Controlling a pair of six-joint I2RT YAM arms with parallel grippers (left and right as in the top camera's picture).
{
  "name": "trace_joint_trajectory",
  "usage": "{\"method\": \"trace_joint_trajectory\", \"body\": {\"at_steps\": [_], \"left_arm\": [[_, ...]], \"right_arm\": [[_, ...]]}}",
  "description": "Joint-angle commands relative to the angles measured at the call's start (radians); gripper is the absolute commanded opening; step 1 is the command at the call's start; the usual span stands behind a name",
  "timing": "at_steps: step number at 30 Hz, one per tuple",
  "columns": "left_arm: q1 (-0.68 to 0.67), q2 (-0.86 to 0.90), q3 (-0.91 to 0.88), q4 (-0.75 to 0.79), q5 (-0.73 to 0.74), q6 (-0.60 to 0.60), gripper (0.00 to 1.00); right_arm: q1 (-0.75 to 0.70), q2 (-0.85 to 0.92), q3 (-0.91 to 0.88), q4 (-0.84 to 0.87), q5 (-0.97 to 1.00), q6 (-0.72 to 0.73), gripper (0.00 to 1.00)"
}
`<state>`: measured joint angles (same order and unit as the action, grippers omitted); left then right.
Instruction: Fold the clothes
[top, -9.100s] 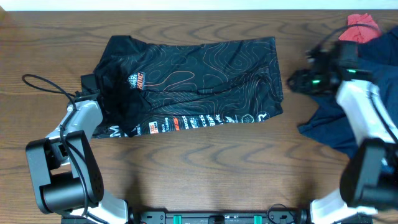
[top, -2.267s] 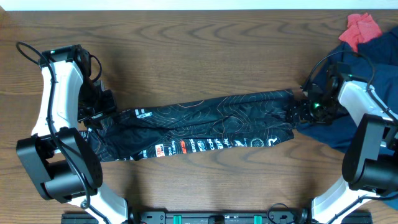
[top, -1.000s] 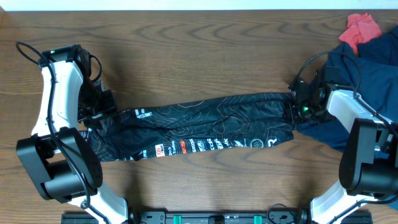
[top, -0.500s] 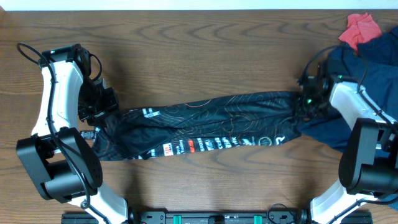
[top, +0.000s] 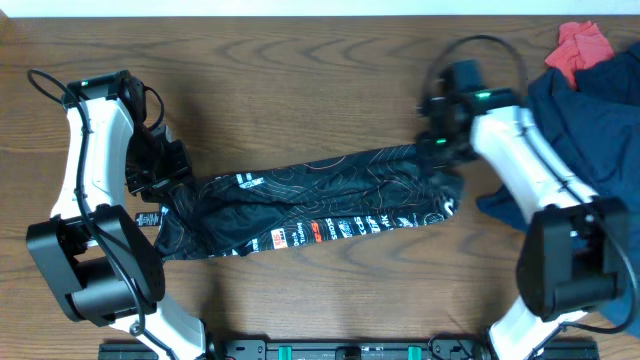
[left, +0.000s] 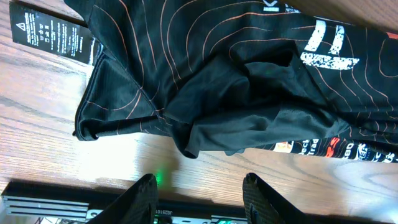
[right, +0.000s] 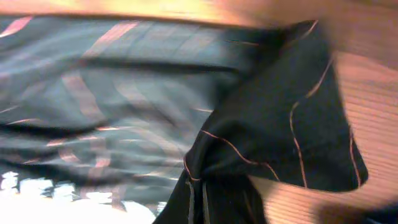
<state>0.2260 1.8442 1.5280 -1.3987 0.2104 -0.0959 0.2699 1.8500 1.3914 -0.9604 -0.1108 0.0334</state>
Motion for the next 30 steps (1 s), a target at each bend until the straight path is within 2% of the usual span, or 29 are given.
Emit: {"method": "trace_joint_trajectory", "body": {"at_steps": [1, 10, 18, 23, 25, 28, 30], "left_arm": [[-0.003, 0.009, 0.001, -0.006, 0.006, 0.01, 0.47], [-0.003, 0.009, 0.001, -0.006, 0.006, 0.01, 0.47], [-0.003, 0.009, 0.001, -0.006, 0.006, 0.01, 0.47], [-0.003, 0.009, 0.001, -0.006, 0.006, 0.01, 0.47], [-0.003, 0.009, 0.001, -0.006, 0.006, 0.01, 0.47], [-0.003, 0.009, 0.001, -0.005, 0.006, 0.01, 0.47], [-0.003, 0.009, 0.001, -0.005, 0.006, 0.01, 0.47]], "right_arm": [[0.116, 0.004, 0.014, 0.025, -0.001, 0.094, 0.01], [0.286, 0.055, 0.014, 0.111, -0.003, 0.2, 0.01], [0.362, 0.079, 0.014, 0.227, -0.09, 0.2, 0.01], [0.407, 0.079, 0.014, 0.243, -0.099, 0.198, 0.03], [0.421, 0.079, 0.014, 0.242, -0.119, 0.193, 0.07], [0.441, 0.079, 0.014, 0.233, -0.152, 0.148, 0.25], [0.445, 0.079, 0.014, 0.222, -0.143, 0.136, 0.26]]}}
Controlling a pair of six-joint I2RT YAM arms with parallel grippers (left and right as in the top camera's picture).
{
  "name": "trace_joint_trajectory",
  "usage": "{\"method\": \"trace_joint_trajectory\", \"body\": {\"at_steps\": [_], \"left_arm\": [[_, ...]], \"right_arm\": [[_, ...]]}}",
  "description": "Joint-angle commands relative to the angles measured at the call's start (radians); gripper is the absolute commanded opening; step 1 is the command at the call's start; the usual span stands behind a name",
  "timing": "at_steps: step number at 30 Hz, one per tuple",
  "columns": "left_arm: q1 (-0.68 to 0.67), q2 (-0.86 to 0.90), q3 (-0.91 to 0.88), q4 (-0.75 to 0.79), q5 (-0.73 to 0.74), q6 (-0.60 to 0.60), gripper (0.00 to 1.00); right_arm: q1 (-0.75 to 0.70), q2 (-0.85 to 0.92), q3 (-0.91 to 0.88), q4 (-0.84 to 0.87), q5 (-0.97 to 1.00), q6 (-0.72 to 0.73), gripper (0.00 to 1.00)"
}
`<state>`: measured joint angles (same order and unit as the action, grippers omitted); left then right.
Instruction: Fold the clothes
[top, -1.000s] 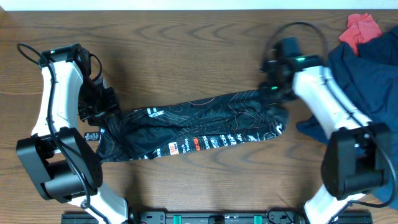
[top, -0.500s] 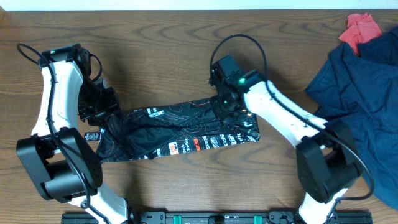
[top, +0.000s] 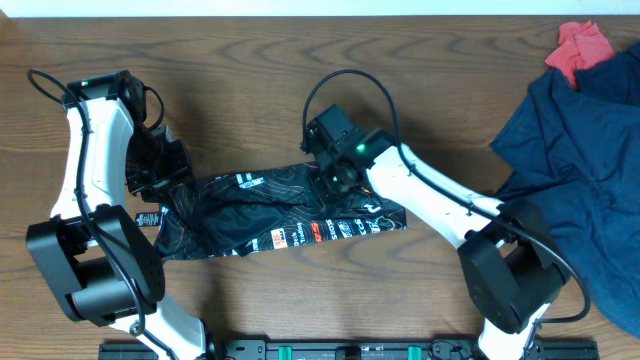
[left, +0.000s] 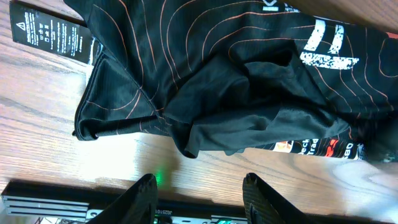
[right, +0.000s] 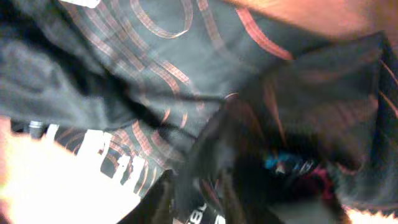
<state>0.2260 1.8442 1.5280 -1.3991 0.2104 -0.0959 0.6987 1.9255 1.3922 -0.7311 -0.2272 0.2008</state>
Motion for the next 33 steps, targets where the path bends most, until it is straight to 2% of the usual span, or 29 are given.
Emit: {"method": "trace_joint_trajectory", "body": {"at_steps": [1, 4, 7, 10, 18, 25, 30, 33], "left_arm": [[-0.003, 0.009, 0.001, -0.005, 0.006, 0.011, 0.47], [-0.003, 0.009, 0.001, -0.005, 0.006, 0.01, 0.47], [-0.003, 0.009, 0.001, -0.005, 0.006, 0.01, 0.47], [-0.003, 0.009, 0.001, -0.005, 0.005, 0.01, 0.47], [-0.003, 0.009, 0.001, -0.005, 0.005, 0.01, 0.47], [-0.003, 0.009, 0.001, -0.009, 0.005, 0.01, 0.47], [-0.003, 0.009, 0.001, -0.009, 0.005, 0.01, 0.47], [-0.003, 0.009, 0.001, -0.009, 0.005, 0.01, 0.47]], "right_arm": [[0.016, 0.003, 0.014, -0.01, -0.008, -0.034, 0.29], [0.006, -0.003, 0.015, -0.014, 0.165, -0.026, 0.45], [-0.011, -0.018, 0.022, -0.04, 0.363, 0.039, 0.45], [-0.041, -0.026, 0.022, -0.095, 0.418, 0.085, 0.42], [-0.073, -0.025, -0.014, -0.121, 0.208, 0.007, 0.41], [-0.063, -0.025, -0.063, -0.072, 0.185, 0.003, 0.44], [-0.06, -0.025, -0.093, -0.057, 0.095, -0.003, 0.39], [-0.051, -0.025, -0.1, -0.057, -0.015, -0.055, 0.39]]}}
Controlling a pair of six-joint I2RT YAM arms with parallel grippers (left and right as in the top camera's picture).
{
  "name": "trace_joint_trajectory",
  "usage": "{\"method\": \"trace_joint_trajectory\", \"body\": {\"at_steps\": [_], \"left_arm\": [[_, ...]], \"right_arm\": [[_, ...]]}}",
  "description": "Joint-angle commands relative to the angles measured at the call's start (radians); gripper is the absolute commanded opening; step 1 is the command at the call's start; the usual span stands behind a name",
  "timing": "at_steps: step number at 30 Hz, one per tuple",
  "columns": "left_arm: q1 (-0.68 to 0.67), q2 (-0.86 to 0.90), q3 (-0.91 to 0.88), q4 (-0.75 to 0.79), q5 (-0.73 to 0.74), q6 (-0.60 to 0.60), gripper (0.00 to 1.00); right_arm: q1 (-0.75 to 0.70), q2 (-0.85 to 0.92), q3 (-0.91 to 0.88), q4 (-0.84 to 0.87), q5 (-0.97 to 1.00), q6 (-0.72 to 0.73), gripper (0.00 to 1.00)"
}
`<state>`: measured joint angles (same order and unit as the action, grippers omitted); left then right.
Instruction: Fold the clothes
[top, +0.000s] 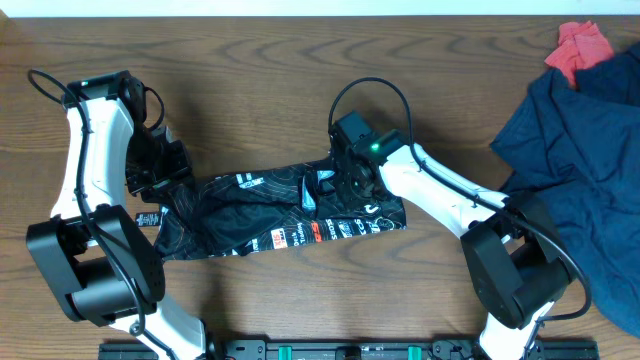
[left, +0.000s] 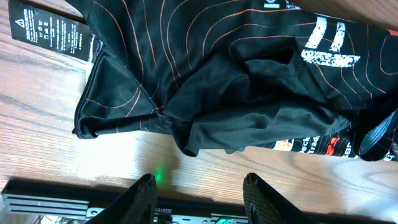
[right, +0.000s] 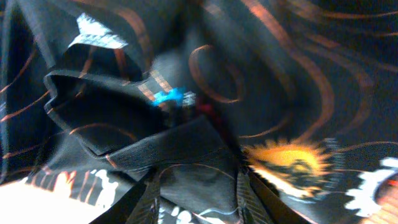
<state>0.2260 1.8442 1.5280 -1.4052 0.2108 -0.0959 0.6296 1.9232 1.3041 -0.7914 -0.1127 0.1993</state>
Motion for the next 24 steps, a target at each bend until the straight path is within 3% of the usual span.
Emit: {"method": "trace_joint_trajectory", "body": {"at_steps": [1, 6, 10, 17, 21, 24], "left_arm": [[-0.003, 0.009, 0.001, -0.003, 0.005, 0.01, 0.47], [-0.003, 0.009, 0.001, -0.003, 0.002, 0.01, 0.47], [-0.003, 0.009, 0.001, -0.004, -0.019, 0.01, 0.47], [-0.003, 0.009, 0.001, -0.005, -0.02, 0.01, 0.47], [-0.003, 0.009, 0.001, -0.007, -0.02, 0.01, 0.47], [-0.003, 0.009, 0.001, -0.006, -0.02, 0.01, 0.47]], "right_arm": [[0.024, -0.023, -0.014, 0.002, -0.174, -0.072, 0.4], [0.065, -0.023, -0.029, -0.03, -0.416, -0.204, 0.41], [0.101, -0.023, -0.03, -0.066, -0.425, -0.269, 0.44], [0.079, -0.084, 0.071, -0.058, -0.223, -0.222, 0.45], [0.043, -0.157, 0.119, -0.04, 0.04, -0.135, 0.48], [0.002, -0.16, 0.115, -0.039, 0.104, -0.125, 0.43]]}}
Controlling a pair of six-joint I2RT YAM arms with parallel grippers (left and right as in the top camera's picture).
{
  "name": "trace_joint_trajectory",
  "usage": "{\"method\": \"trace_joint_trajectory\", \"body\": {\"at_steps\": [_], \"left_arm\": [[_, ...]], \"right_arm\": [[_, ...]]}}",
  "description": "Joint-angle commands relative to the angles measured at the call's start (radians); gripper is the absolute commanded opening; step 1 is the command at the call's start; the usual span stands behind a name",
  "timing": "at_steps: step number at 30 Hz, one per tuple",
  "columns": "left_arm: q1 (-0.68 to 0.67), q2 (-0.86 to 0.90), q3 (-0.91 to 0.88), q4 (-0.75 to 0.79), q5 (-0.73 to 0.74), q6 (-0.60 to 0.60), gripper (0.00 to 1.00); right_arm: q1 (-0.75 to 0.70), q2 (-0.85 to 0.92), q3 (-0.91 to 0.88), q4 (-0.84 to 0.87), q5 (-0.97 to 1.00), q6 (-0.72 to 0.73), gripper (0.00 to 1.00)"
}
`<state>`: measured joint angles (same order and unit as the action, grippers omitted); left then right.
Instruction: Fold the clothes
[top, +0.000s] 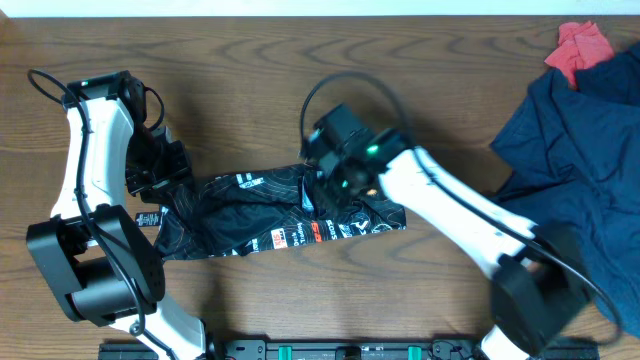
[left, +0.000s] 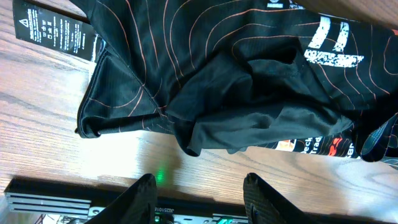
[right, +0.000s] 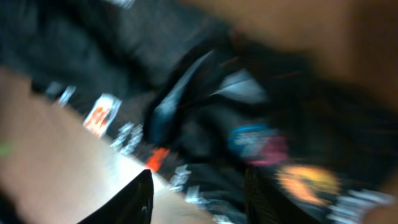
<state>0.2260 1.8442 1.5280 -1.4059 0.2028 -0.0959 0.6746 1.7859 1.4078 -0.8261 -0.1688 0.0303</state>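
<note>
A black garment (top: 250, 215) with orange contour lines and white lettering lies crumpled across the table's middle, its right part doubled back on itself. My left gripper (top: 166, 172) hangs over its left end, open and holding nothing; in the left wrist view the gripper (left: 202, 182) stands off the cloth (left: 217, 93) over bare wood. My right gripper (top: 335, 188) is over the folded-over part near the garment's middle. The right wrist view is blurred, but the gripper (right: 199, 180) shows open above the printed cloth (right: 205, 118).
A dark blue garment (top: 590, 130) is heaped at the right edge, with a red cloth (top: 583, 42) at the far right corner. A black rail (top: 330, 350) runs along the front edge. A black label (left: 53, 28) hangs off the garment's left end.
My right gripper has shifted a little to the left over the folded part and its view is now blurred. The garment and my left gripper stand as before.
The garment first lay stretched out long, my right gripper holding its right end. Then that end was at the garment's middle, so the cloth was shorter. Later my right gripper stood open above the fold, and it hovers there now. My left gripper stayed open throughout.
</note>
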Motion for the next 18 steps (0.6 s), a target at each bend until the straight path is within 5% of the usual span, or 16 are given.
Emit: {"method": "trace_joint_trajectory", "body": {"at_steps": [1, 13, 18], "left_arm": [[-0.003, 0.009, 0.001, -0.005, -0.012, 0.01, 0.48], [-0.003, 0.009, 0.001, -0.006, -0.012, 0.01, 0.47], [-0.003, 0.009, 0.001, -0.005, -0.013, 0.01, 0.48]], "right_arm": [[-0.055, -0.012, 0.002, -0.004, 0.145, 0.045, 0.41], [0.046, 0.18, -0.056, -0.029, -0.148, 0.051, 0.36], [0.085, 0.154, -0.051, -0.043, -0.117, 0.053, 0.37]]}}
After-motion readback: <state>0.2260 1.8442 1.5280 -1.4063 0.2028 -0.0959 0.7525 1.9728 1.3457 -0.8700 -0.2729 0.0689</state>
